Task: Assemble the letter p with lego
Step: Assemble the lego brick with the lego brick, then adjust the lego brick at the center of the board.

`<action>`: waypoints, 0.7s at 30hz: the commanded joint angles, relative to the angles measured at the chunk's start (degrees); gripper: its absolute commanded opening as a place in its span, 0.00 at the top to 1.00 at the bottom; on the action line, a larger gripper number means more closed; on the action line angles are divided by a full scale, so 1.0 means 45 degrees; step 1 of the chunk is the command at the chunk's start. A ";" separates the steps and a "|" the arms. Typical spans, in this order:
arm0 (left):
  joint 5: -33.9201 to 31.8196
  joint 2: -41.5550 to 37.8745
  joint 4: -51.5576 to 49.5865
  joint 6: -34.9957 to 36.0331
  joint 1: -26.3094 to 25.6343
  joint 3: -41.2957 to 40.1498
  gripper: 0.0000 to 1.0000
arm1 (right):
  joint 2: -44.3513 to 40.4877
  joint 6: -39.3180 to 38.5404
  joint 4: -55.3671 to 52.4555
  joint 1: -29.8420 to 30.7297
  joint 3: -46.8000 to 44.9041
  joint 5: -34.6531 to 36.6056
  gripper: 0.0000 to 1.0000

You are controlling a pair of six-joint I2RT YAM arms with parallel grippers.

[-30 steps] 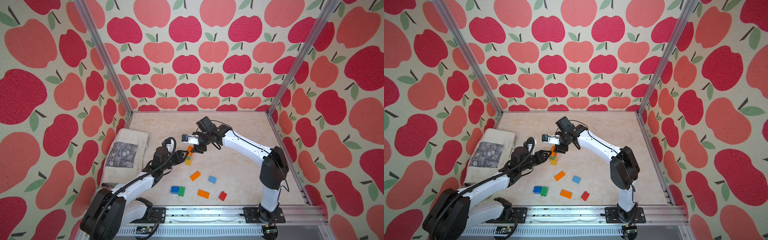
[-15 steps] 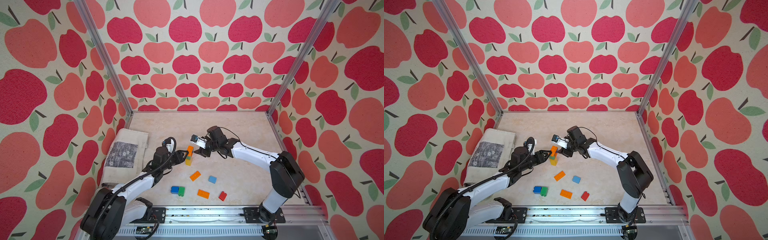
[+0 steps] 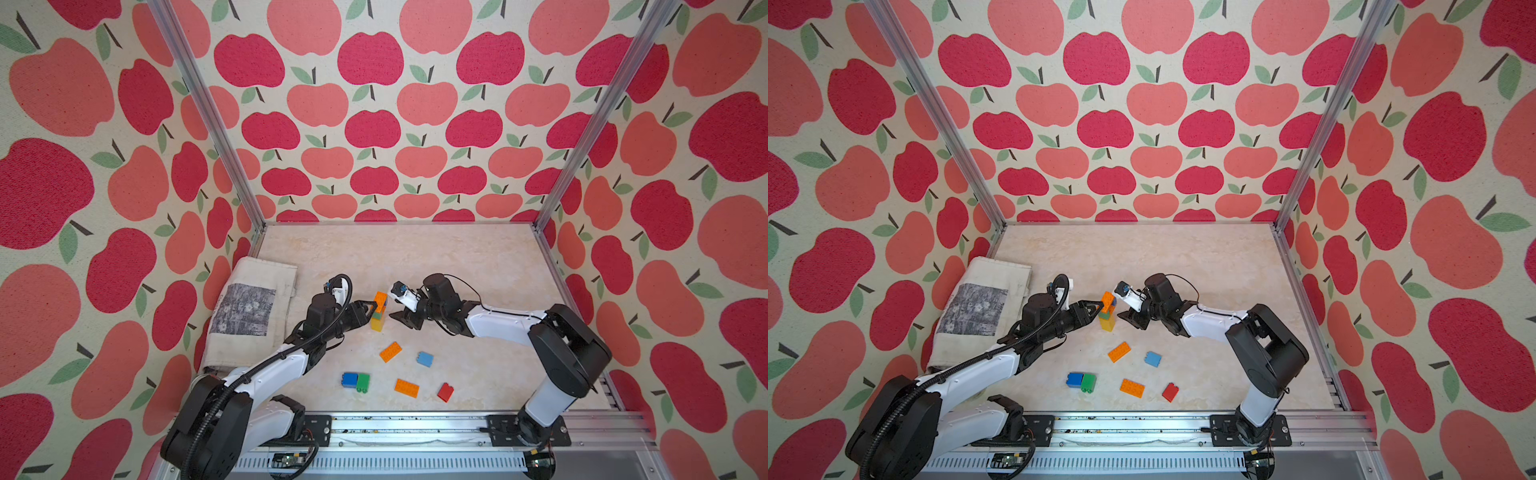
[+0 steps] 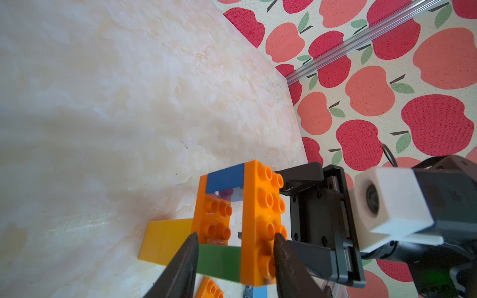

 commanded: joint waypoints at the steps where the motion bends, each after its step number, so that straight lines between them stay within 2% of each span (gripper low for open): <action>1: -0.0127 0.0408 -0.1527 0.0232 0.0072 -0.0405 0.52 | 0.0052 0.1024 0.2051 0.0445 -0.0570 0.0132 0.44; 8: -0.0122 0.0284 -0.1598 0.0232 0.0105 -0.0438 0.52 | 0.1288 0.2492 0.5114 0.0895 -0.1259 0.0356 0.41; 12: -0.0120 0.0214 -0.1660 0.0232 0.0114 -0.0442 0.52 | 0.1580 0.2696 0.5668 0.0898 -0.1338 0.0954 0.39; 16: -0.0130 0.0200 -0.1653 0.0232 0.0105 -0.0433 0.52 | 0.1894 0.2915 0.5848 0.0927 -0.1308 0.0632 0.39; 21: -0.0113 0.0252 -0.1546 0.0194 0.0100 -0.0461 0.52 | 0.2334 0.2991 0.6358 0.1133 -0.1451 0.0372 0.44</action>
